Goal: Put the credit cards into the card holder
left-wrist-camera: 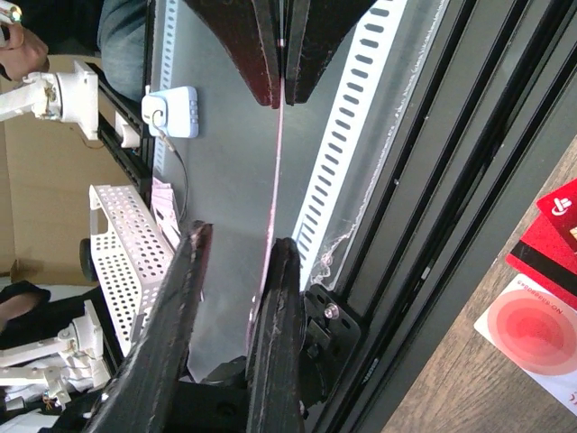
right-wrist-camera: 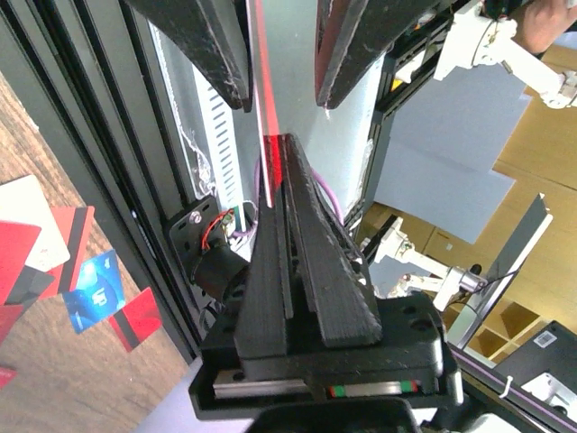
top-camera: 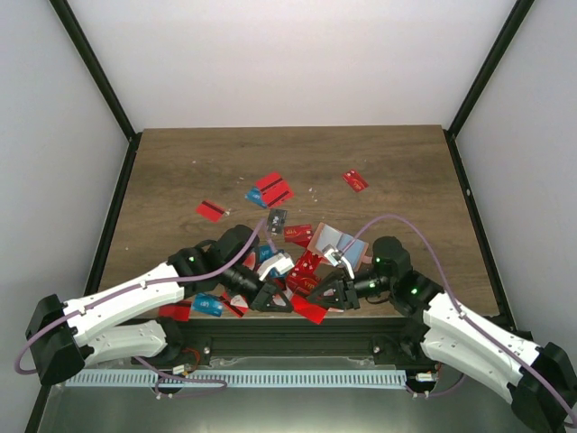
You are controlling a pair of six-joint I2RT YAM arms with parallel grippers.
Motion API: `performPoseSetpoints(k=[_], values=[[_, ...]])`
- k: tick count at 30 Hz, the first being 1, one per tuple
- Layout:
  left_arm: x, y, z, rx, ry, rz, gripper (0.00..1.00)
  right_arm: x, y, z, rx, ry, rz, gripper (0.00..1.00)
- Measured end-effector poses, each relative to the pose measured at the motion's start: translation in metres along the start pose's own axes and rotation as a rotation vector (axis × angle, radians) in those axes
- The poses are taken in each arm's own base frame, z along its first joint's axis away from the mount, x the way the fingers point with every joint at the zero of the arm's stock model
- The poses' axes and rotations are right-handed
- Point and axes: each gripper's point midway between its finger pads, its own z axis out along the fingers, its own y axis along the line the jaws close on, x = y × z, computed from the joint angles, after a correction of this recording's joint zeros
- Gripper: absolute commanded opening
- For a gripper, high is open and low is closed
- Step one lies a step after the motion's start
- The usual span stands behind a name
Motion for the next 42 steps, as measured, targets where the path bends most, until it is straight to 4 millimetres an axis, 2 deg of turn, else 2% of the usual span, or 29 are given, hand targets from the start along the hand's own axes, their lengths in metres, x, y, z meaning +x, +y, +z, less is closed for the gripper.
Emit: performPoseSetpoints(k=[2, 6, 7, 8, 11, 12, 16, 19, 22, 25, 30, 33, 35, 38, 42], values=[[0.0, -0.001, 0.0, 0.005, 0.002, 0.0, 0.04, 0.003, -0.002, 0.001, -0.001, 0.014, 0.007, 0.19], [-0.001, -0.001, 0.001, 0.006, 0.003, 0.0, 0.04, 0.009, -0.006, 0.002, 0.002, 0.038, 0.022, 0.01], [-0.002, -0.001, 0.001, 0.006, 0.004, 0.0, 0.04, 0.01, -0.007, 0.002, 0.005, 0.042, 0.028, 0.01], [-0.002, -0.001, 0.002, 0.007, 0.005, -0.001, 0.1, 0.01, -0.008, 0.002, 0.008, 0.045, 0.027, 0.01], [-0.004, 0.003, 0.002, -0.012, 0.002, -0.004, 0.42, 0.01, -0.01, 0.002, 0.015, 0.044, 0.035, 0.01], [-0.007, 0.004, 0.002, -0.028, -0.007, 0.002, 0.46, 0.009, -0.011, 0.003, 0.021, 0.041, 0.036, 0.01], [-0.037, 0.011, -0.009, -0.122, -0.113, 0.003, 0.75, 0.001, -0.024, 0.003, 0.091, -0.004, 0.079, 0.01], [-0.064, 0.019, -0.022, -0.187, -0.222, 0.004, 0.87, -0.013, -0.038, 0.0, 0.155, -0.071, 0.125, 0.01], [-0.09, 0.025, -0.034, -0.252, -0.336, 0.005, 0.94, -0.041, -0.051, -0.012, 0.21, -0.197, 0.162, 0.01], [-0.113, 0.03, -0.045, -0.302, -0.438, 0.0, 0.96, -0.074, -0.057, -0.03, 0.233, -0.342, 0.172, 0.01], [-0.148, 0.04, -0.067, -0.319, -0.624, -0.045, 0.94, -0.106, -0.055, -0.043, 0.218, -0.474, 0.179, 0.01], [-0.161, 0.046, -0.078, -0.291, -0.721, -0.074, 0.83, -0.122, -0.05, -0.046, 0.188, -0.53, 0.169, 0.01], [-0.167, 0.047, -0.083, -0.259, -0.765, -0.084, 0.78, -0.132, -0.047, -0.049, 0.169, -0.567, 0.159, 0.01], [-0.179, 0.037, -0.086, -0.197, -0.811, -0.067, 0.72, -0.141, -0.042, -0.051, 0.145, -0.606, 0.144, 0.01], [-0.188, 0.023, -0.088, -0.129, -0.837, -0.029, 0.59, -0.153, -0.035, -0.055, 0.115, -0.65, 0.111, 0.01]])
